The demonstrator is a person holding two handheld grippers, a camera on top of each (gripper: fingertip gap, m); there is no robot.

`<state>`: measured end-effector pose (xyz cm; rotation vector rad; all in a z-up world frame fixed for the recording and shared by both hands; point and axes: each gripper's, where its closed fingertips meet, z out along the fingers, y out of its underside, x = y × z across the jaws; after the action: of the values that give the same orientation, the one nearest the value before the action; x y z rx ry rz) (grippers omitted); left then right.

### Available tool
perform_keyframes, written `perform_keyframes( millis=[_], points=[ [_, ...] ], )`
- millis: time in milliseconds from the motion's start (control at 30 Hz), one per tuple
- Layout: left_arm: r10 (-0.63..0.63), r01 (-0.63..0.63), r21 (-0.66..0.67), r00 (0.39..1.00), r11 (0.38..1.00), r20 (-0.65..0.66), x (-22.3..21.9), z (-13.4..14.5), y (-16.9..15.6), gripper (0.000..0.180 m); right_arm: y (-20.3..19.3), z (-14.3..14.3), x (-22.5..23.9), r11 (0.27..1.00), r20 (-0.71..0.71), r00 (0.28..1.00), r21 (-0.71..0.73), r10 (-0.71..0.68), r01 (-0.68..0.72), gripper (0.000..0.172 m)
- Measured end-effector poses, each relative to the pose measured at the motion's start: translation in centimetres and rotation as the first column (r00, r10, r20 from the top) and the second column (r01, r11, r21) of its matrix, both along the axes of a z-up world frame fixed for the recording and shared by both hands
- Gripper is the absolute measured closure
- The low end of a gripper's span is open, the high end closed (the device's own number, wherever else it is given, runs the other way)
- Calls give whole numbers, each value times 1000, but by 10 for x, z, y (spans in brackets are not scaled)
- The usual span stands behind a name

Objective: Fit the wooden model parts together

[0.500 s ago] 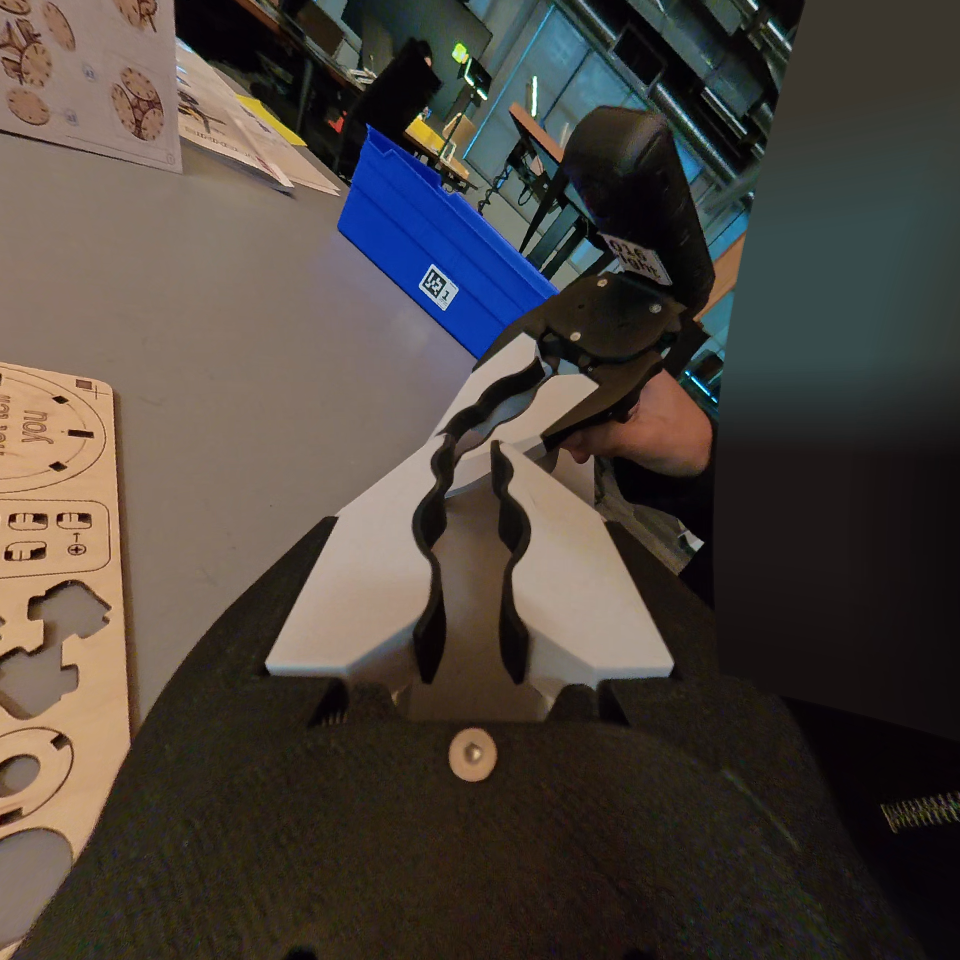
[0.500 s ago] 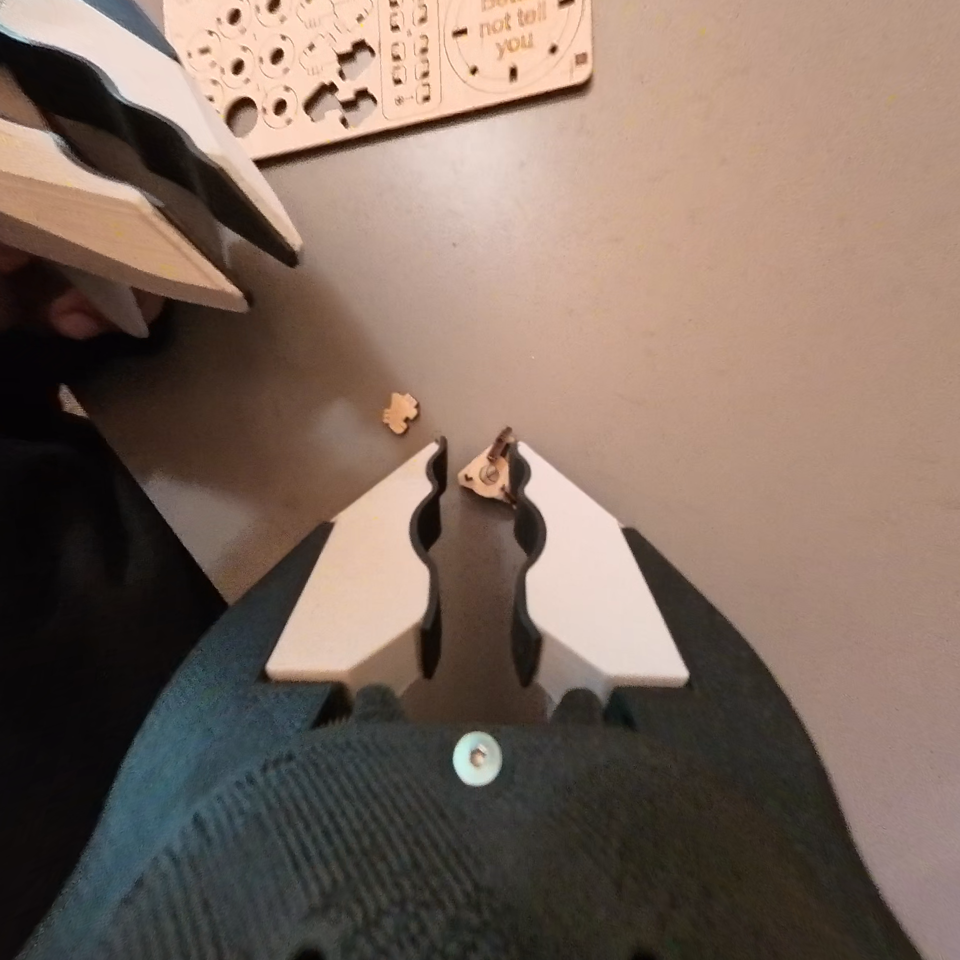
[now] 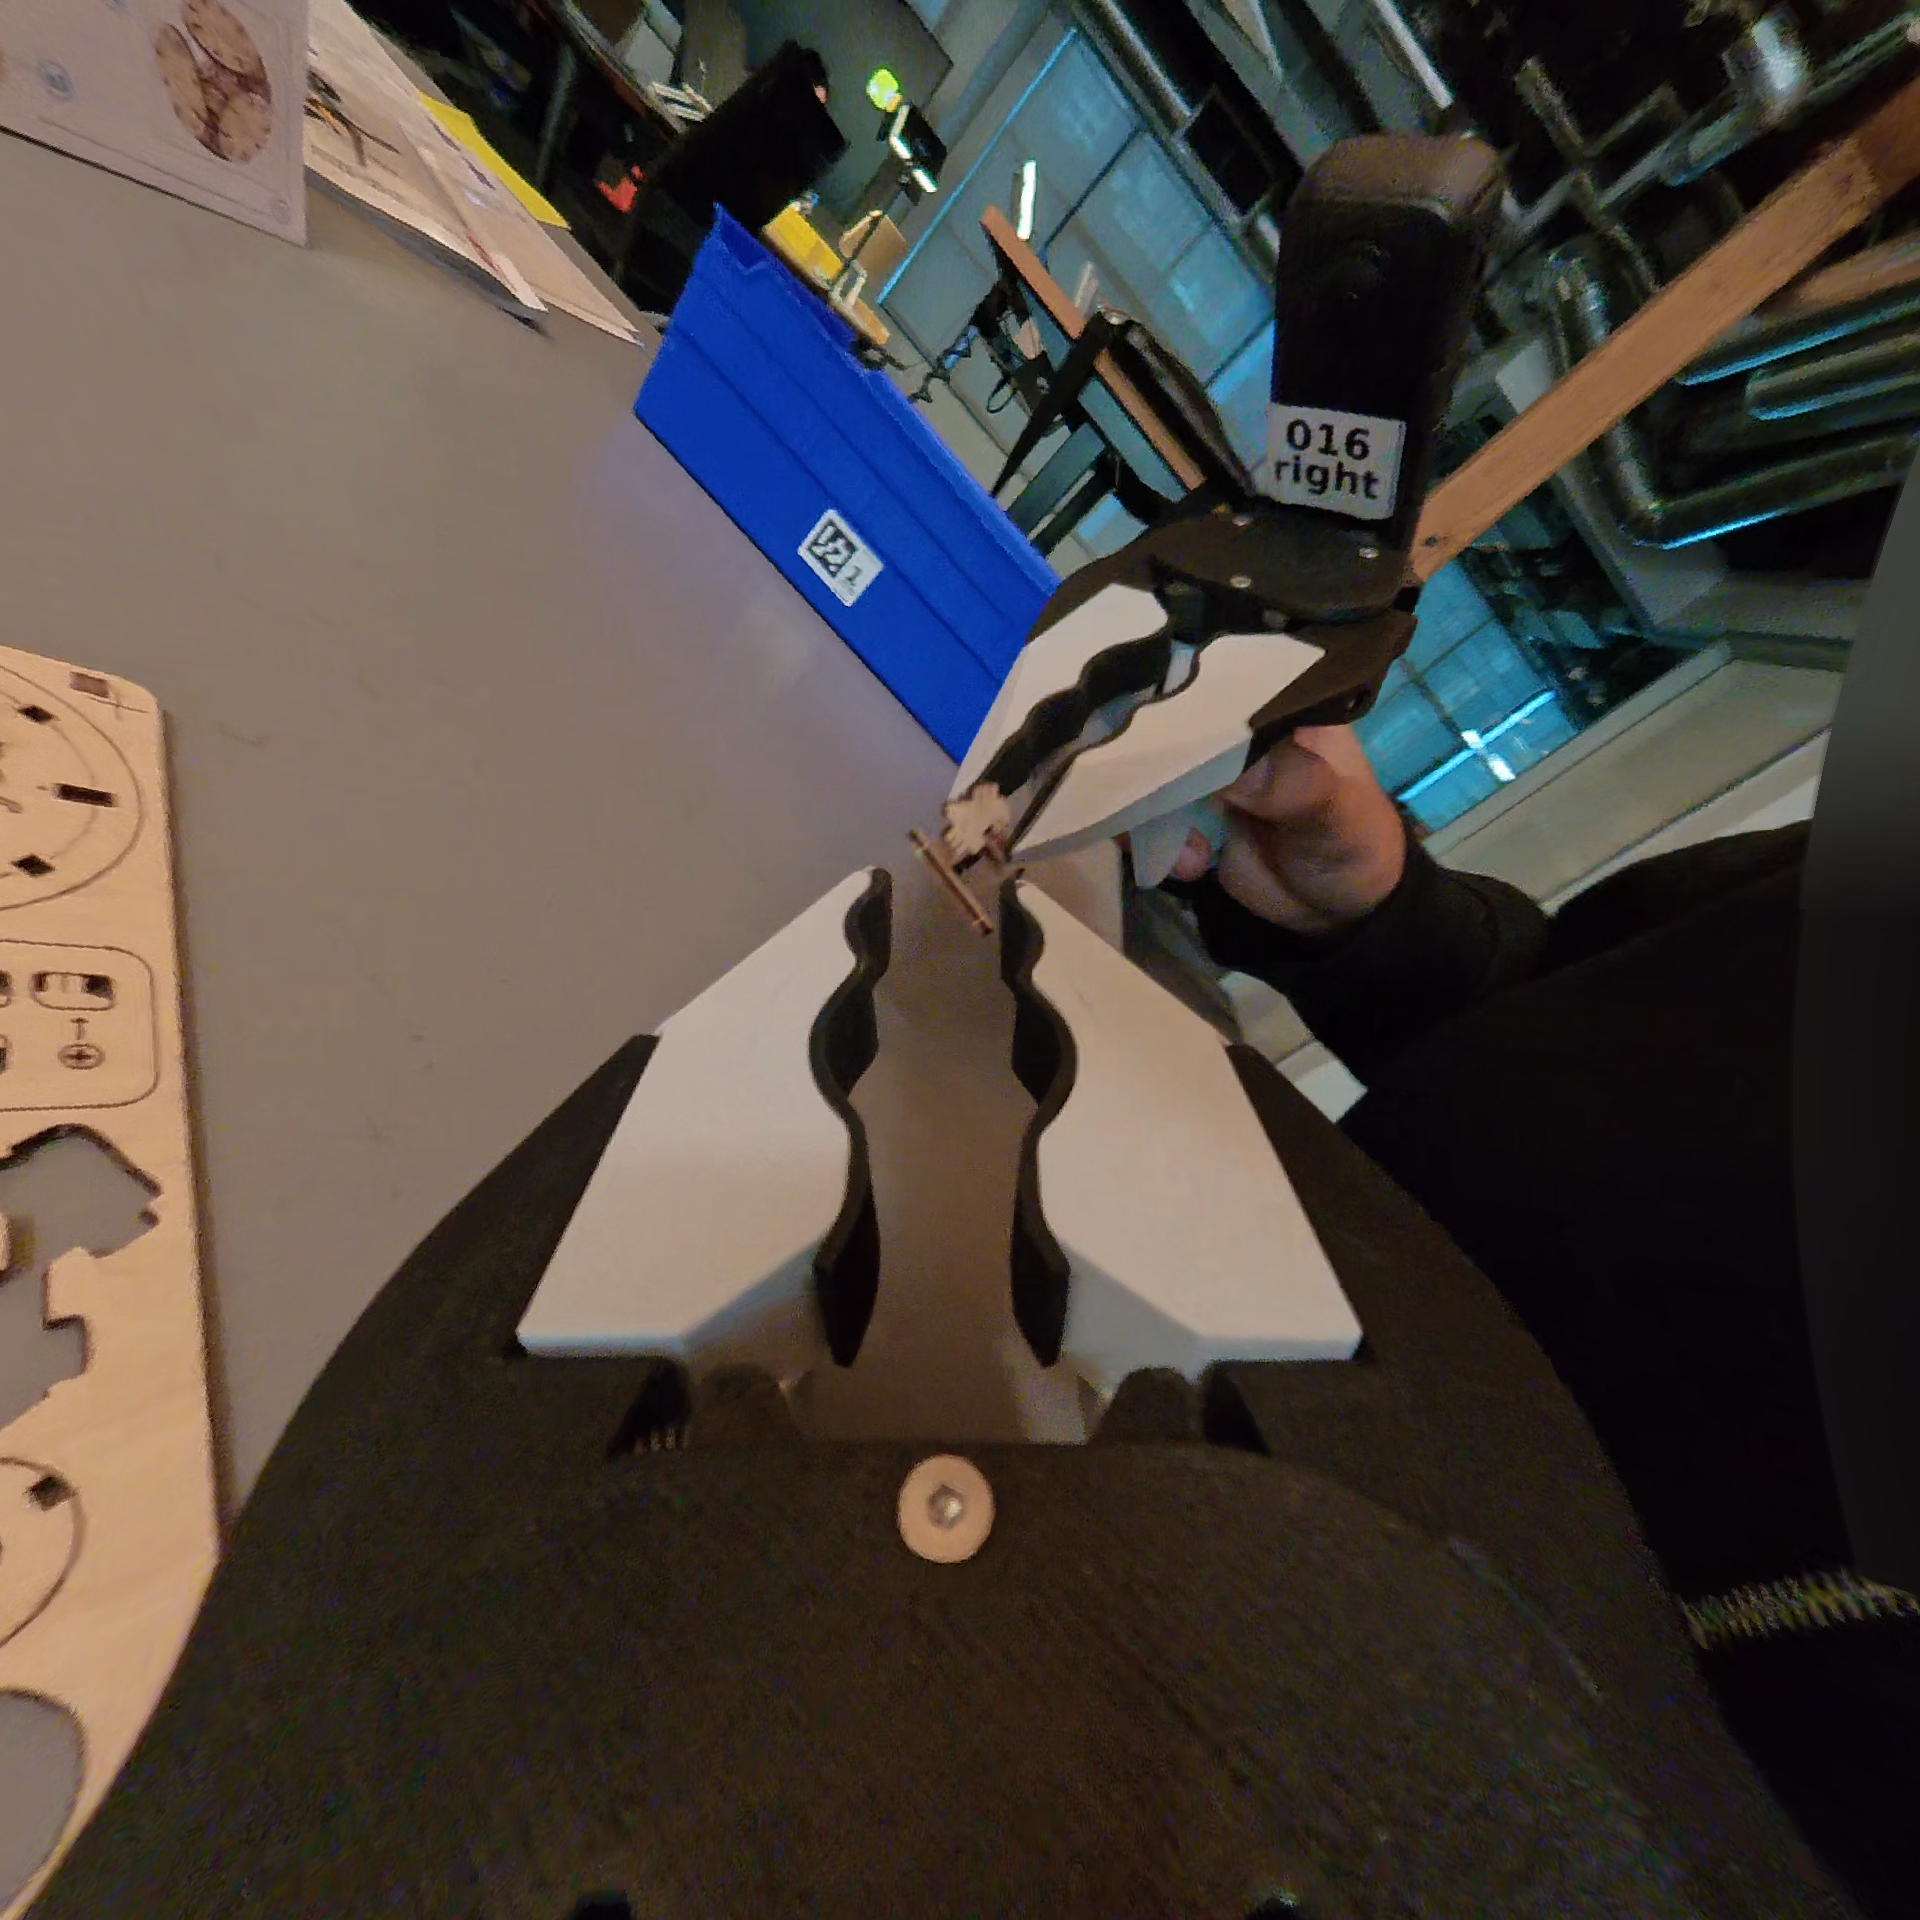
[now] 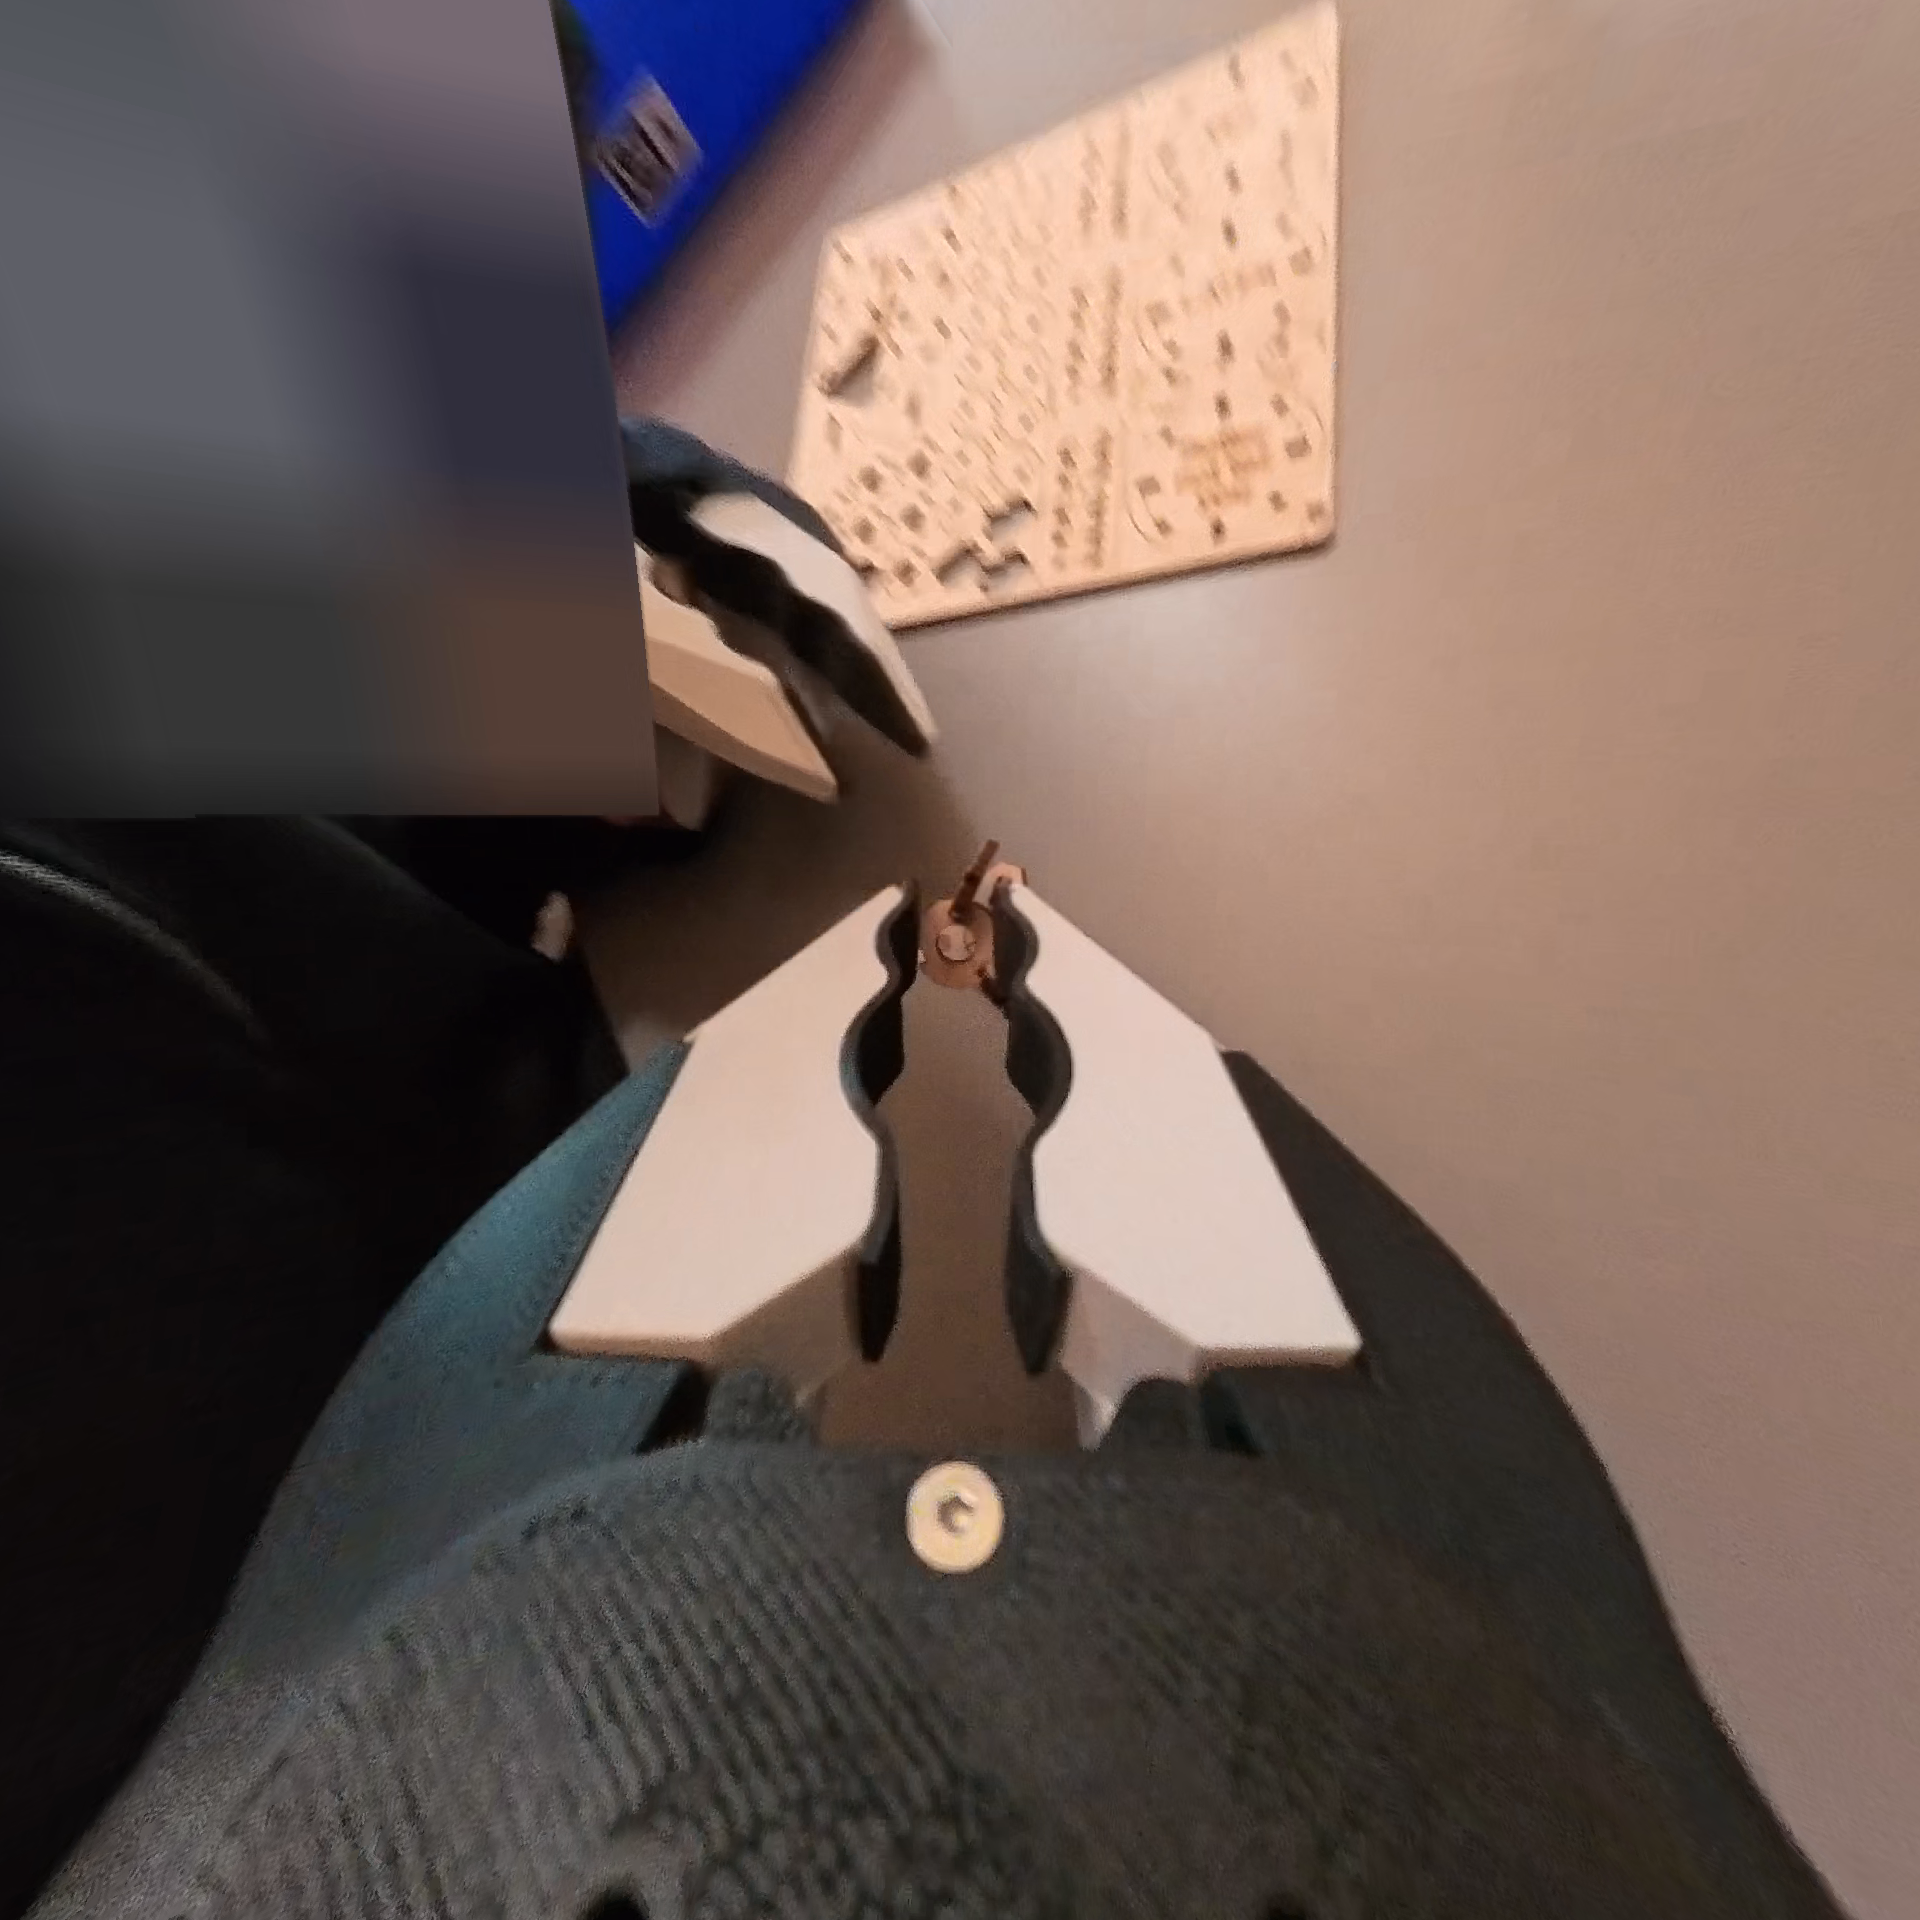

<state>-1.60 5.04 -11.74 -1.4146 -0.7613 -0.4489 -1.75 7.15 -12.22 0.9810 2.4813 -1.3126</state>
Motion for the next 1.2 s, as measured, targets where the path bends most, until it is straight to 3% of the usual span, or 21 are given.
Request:
perform_keyframes(
  millis=[167, 300, 433, 633, 833, 967, 1200],
  points=[
    [-164, 142, 222, 983, 965, 85, 17, 21, 4, 140, -16, 32, 10, 972, -54, 997, -227, 56, -66, 160],
    [-276, 229, 340, 956, 912, 96, 30, 36, 5, 140, -22, 43, 18, 934, -43, 996, -346, 78, -88, 161],
    [-308, 251, 396, 948, 883, 85, 34, 44, 1, 147, -21, 50, 22, 899, -17, 998, -433, 62, -63, 161],
    [-264, 200, 373, 956, 906, 129, 25, 35, -1, 176, -23, 40, 30, 928, -88, 995, -363, 52, -81, 162],
    [-261, 201, 307, 951, 930, 165, 25, 22, 6, 168, -17, 26, 23, 986, -275, 961, -159, 0, -45, 160],
    [-242, 198, 238, 955, 951, 172, 26, 13, 12, 177, -17, 23, 22, 997, -381, 925, -71, 7, -36, 160],
    [-144, 110, 210, 977, 972, 156, 14, 12, 6, 180, -2, 15, 16, 1000, -406, 914, -6, -18, 17, 160]
  ],
)
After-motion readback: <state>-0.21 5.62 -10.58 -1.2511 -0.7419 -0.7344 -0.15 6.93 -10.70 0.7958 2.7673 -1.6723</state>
